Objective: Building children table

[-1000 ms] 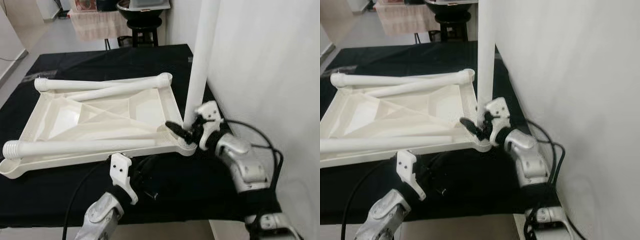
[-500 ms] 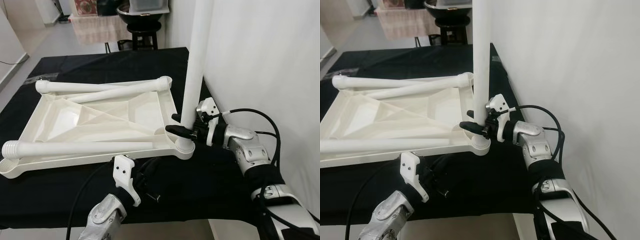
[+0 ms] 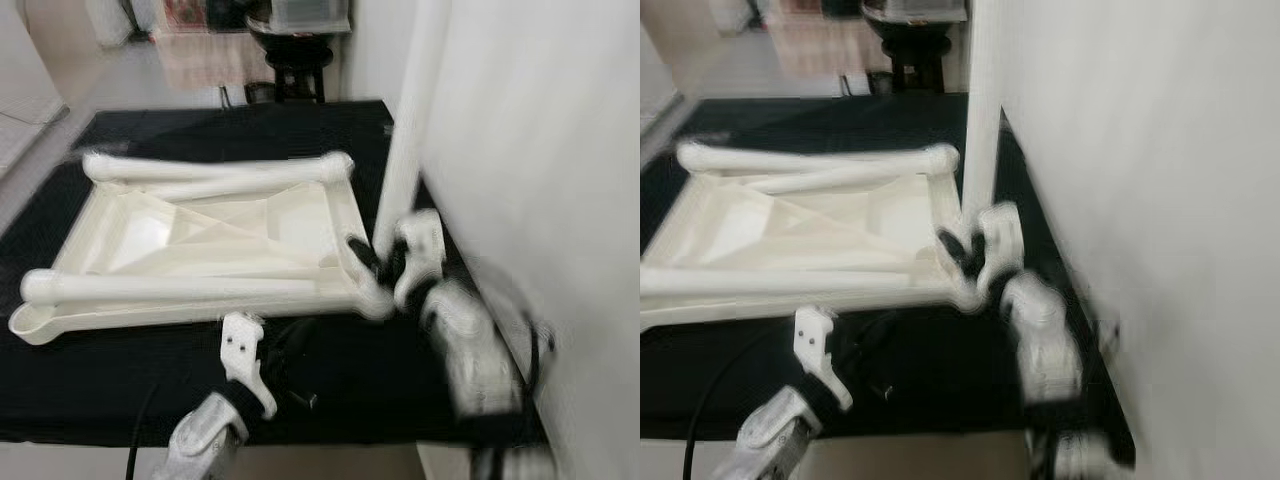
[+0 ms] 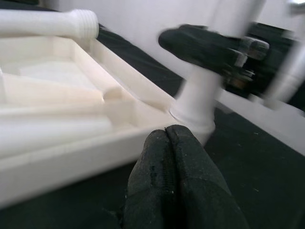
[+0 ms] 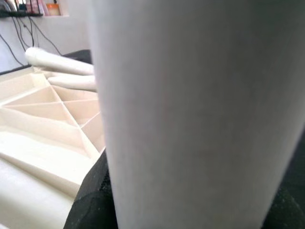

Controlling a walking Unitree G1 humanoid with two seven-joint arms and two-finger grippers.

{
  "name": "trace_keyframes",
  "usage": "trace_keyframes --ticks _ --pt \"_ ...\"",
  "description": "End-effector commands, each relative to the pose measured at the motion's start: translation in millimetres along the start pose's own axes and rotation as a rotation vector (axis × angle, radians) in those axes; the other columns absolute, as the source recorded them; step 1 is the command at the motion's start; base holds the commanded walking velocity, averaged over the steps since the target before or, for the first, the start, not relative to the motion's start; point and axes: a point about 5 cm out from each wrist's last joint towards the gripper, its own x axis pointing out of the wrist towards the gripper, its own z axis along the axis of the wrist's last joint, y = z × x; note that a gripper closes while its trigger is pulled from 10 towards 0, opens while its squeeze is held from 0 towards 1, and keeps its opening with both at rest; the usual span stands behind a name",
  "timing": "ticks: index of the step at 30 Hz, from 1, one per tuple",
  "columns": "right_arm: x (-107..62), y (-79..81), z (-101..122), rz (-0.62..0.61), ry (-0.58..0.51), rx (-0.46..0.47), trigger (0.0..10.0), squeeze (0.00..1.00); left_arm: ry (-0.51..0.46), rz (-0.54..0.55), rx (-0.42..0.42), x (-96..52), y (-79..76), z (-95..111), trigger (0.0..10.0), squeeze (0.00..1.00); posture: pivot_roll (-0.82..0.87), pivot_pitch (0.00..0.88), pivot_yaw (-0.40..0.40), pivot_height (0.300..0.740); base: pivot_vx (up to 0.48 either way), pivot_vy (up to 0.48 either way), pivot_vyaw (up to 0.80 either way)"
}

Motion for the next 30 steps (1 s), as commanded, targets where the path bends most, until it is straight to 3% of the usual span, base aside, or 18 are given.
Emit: trace_keyframes --ticks 1,5,6,9,10,15,16,17,18,22,27,30 --pt "-3.6 8.7 -31.9 0.049 0.183 0.025 0.0 0.0 0.008 -0.011 -0.009 -0.5 -1.6 -1.4 10.0 0.0 0.01 0.084 -0.02 0.74 0.0 0.0 0.0" --pt "11.5 1.7 -26.0 0.053 0.179 0.022 0.0 0.0 0.005 -0.002 -0.004 0.1 -1.4 -1.2 10.0 0.0 0.02 0.08 -0.034 0.74 0.0 0.0 0.0" --pt "12.9 0.6 -27.5 0.048 0.188 0.01 10.0 0.0 0.004 0.001 -0.002 0.6 -1.1 -0.9 10.0 0.0 0.03 0.083 -0.033 0.74 0.0 0.0 0.0" --pt "14.0 1.1 -25.8 0.062 0.175 0.003 10.0 0.0 0.003 0.003 -0.001 1.2 -0.6 -0.8 10.0 0.0 0.03 0.083 -0.033 0.74 0.0 0.0 0.0" --pt "16.1 4.8 -19.9 0.145 0.147 0.022 10.0 1.0 0.003 0.002 -0.002 1.6 -0.6 -0.8 10.0 0.0 0.02 0.079 -0.028 0.74 0.0 0.0 0.0" --pt "23.5 5.9 5.9 0.31 0.036 0.02 10.0 1.0 0.006 -0.003 -0.005 2.6 -0.6 -1.1 10.0 0.0 0.02 0.072 -0.023 0.74 0.0 0.0 0.0" --pt "24.5 2.9 17.2 0.345 0.003 0.006 10.0 0.52 0.007 -0.004 -0.007 3.0 -0.7 -1.2 10.0 0.0 0.02 0.07 -0.023 0.74 0.0 0.0 0.0" --pt "24.5 2.9 17.2 0.345 0.003 0.006 10.0 0.52 0.007 -0.004 -0.007 3.0 -0.7 -1.2 10.0 0.0 0.02 0.07 -0.023 0.74 0.0 0.0 0.0" --pt "25.2 -0.5 25.3 0.39 -0.013 0.005 10.0 0.0 0.008 -0.005 -0.008 3.4 -0.8 -1.3 10.0 0.0 0.03 0.069 -0.025 0.74 0.0 0.0 0.0" --pt "25.6 -3.9 29.6 0.424 -0.017 -0.003 10.0 0.0 0.008 -0.006 -0.009 3.8 -0.9 -1.3 10.0 0.0 0.03 0.067 -0.026 0.74 0.0 0.0 0.0" --pt "31.8 -22.5 40.9 0.706 0.021 -0.069 10.0 0.0 0.006 -0.001 -0.007 4.2 -1.2 -1.2 10.0 0.0 0.04 0.065 -0.034 0.74 0.0 0.0 0.0" --pt "35.1 -26.9 45.1 0.742 0.019 -0.06 10.0 0.0 0.007 -0.001 -0.007 3.9 -1.5 -1.4 10.0 0.0 0.04 0.065 -0.034 0.74 0.0 0.0 0.0"
